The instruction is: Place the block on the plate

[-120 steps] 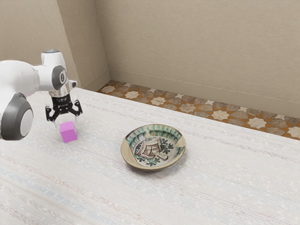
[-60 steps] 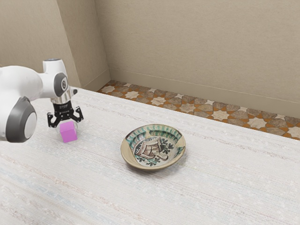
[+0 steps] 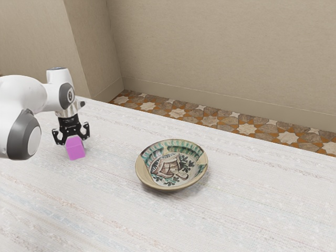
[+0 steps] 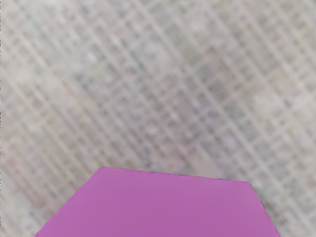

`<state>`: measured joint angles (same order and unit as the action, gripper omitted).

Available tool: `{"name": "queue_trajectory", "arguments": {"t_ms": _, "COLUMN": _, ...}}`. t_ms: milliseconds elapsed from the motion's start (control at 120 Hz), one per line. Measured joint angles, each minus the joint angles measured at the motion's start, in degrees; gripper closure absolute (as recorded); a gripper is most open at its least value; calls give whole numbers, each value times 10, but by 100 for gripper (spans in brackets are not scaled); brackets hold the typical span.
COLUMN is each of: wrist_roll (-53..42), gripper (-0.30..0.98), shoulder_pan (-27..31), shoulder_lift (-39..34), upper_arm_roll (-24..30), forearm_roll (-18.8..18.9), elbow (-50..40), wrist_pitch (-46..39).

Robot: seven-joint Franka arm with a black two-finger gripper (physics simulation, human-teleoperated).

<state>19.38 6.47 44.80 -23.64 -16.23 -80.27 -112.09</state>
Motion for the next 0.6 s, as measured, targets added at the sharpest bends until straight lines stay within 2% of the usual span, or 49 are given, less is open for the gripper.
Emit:
{"name": "queue_trajectory", "arguments": {"t_ms": 283, "wrist_roll": 1, "gripper": 27, "shoulder_pan": -1, "shoulder_lift": -14, "upper_arm_roll": -1, "forearm_roll": 1, "elbow": -2, "wrist_pitch": 7}}
{"name": "queue_trajectory", "arguments": {"t_ms": 600, "wrist_roll": 6, "gripper": 27, "shoulder_pan": -23, "shoulder_lift": -82, "upper_arm_roll": -1, "forearm_roll": 2, "elbow": -27, "wrist_pitch": 22}}
